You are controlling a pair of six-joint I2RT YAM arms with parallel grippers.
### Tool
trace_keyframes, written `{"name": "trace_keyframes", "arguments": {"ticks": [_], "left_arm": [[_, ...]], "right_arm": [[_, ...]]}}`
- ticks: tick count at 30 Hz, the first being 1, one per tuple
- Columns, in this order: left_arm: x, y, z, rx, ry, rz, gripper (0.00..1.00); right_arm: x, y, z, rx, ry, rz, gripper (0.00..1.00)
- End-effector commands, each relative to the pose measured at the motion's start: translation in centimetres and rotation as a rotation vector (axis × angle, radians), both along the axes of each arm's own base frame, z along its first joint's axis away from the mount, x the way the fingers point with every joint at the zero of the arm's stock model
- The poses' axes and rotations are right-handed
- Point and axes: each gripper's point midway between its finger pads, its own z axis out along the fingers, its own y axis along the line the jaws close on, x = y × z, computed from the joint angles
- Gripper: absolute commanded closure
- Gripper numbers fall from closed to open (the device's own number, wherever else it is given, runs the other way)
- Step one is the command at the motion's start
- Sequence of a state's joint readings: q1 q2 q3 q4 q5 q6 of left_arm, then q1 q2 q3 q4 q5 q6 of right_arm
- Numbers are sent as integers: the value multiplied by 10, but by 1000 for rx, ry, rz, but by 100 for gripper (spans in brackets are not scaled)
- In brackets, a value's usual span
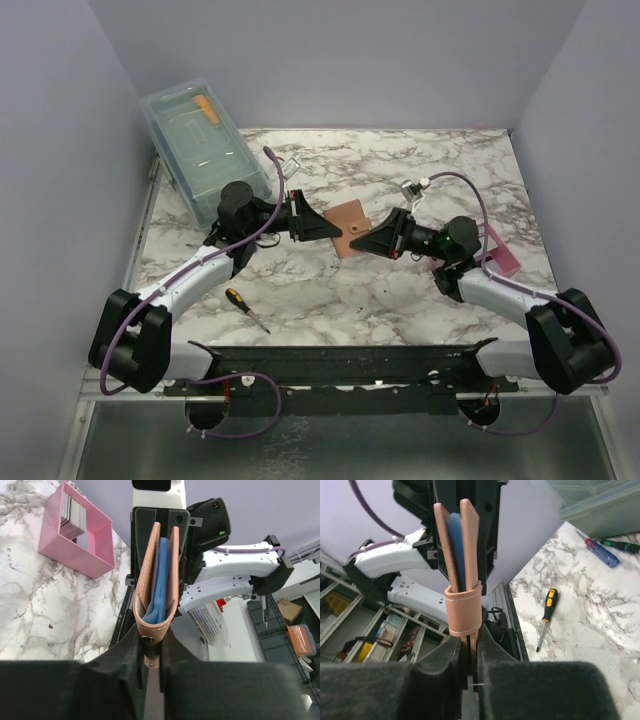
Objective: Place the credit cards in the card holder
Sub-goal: Open the card holder at the center of the board.
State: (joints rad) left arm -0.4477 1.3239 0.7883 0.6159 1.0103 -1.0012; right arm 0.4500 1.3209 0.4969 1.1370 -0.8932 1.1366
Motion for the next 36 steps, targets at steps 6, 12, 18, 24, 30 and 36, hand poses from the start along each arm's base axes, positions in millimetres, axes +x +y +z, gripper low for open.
{"name": "trace_keyframes", "arguments": {"ticks": [6, 12, 18, 24, 30, 36], "left_arm": [[23, 5, -26, 125, 4, 147, 100], [40, 9, -52, 249, 64, 217, 100], [45, 10, -66, 300, 98, 237, 100], [43, 9, -67, 302, 93, 222, 100], [40, 7, -65, 296, 89, 200, 100], [36, 5, -64, 290, 92, 177, 100]], "right_arm": [[73, -69, -49, -595, 69, -646, 43], [67, -45, -47, -852, -68, -701, 33], [65, -11, -62, -1072, -183, -753, 34], [74, -5, -72, -1169, -211, -807, 58], [81, -6, -79, -1182, -218, -843, 59], [92, -15, -79, -1207, -240, -932, 63]]}}
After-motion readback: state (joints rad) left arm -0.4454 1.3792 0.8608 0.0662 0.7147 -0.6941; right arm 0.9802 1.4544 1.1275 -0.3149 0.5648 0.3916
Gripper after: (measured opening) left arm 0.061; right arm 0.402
